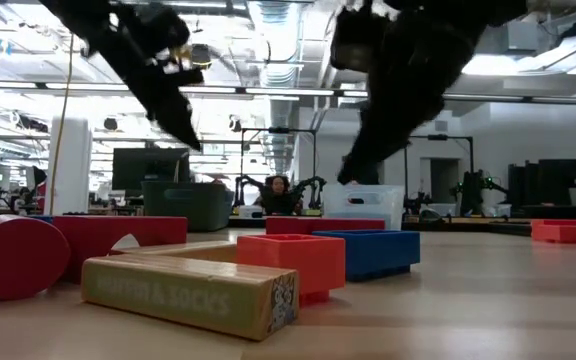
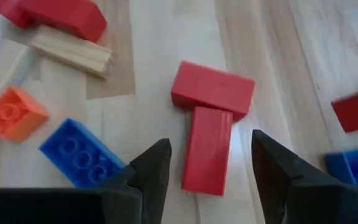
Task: Sort blocks
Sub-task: Put the red block into the orange bin
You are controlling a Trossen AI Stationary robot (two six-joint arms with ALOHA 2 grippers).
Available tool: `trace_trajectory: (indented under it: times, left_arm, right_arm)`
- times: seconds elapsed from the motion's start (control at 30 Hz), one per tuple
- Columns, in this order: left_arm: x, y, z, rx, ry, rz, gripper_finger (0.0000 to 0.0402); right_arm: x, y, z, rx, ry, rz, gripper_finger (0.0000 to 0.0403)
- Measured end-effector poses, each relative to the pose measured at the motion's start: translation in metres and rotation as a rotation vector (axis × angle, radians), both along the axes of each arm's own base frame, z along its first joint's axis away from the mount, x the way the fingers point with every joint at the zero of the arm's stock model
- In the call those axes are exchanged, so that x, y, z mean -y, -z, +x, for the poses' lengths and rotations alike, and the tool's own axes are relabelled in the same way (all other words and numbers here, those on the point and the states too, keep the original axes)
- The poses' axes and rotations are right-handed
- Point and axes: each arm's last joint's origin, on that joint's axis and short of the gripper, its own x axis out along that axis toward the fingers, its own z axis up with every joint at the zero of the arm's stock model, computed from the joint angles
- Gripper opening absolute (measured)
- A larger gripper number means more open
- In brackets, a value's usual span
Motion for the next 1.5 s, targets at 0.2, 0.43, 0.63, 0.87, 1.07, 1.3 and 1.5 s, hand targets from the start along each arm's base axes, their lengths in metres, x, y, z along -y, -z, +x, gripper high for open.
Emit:
trace_trajectory:
  times: [0.2,0.43,0.63,0.87,1.07,1.3,1.5]
  left_arm:
    - [0.032,-0.018,-0.007,0.082,0.068,-0.027,0.0242]
    - [0.057,-0.013,-0.007,0.051,0.107,-0.129,0.0242]
    - [0.073,-0.012,-0.003,0.056,0.160,-0.152,0.0242]
    - [0.097,-0.012,0.002,-0.003,0.384,-0.096,0.0242]
    - [0.111,-0.010,0.008,0.058,0.481,-0.088,0.0242]
    - [0.117,-0.009,0.012,0.153,0.519,-0.160,0.0242]
    - [0.117,-0.012,0.021,0.222,0.517,-0.151,0.0249]
  right_arm:
    - [-0.016,0.023,0.000,-0.019,0.072,-0.118,0.0212]
    - [-0.022,0.036,0.002,-0.028,0.102,-0.154,0.0214]
    - [-0.023,0.052,0.004,-0.072,0.111,-0.138,0.0214]
    - [-0.016,0.050,0.004,-0.083,0.109,-0.144,0.0158]
    - [-0.001,0.048,0.009,-0.115,0.056,-0.098,0.0067]
    - [0.023,0.019,-0.001,-0.137,0.059,-0.131,0.0040]
    - [0.034,-0.022,0.008,0.114,-0.045,-0.223,0.0042]
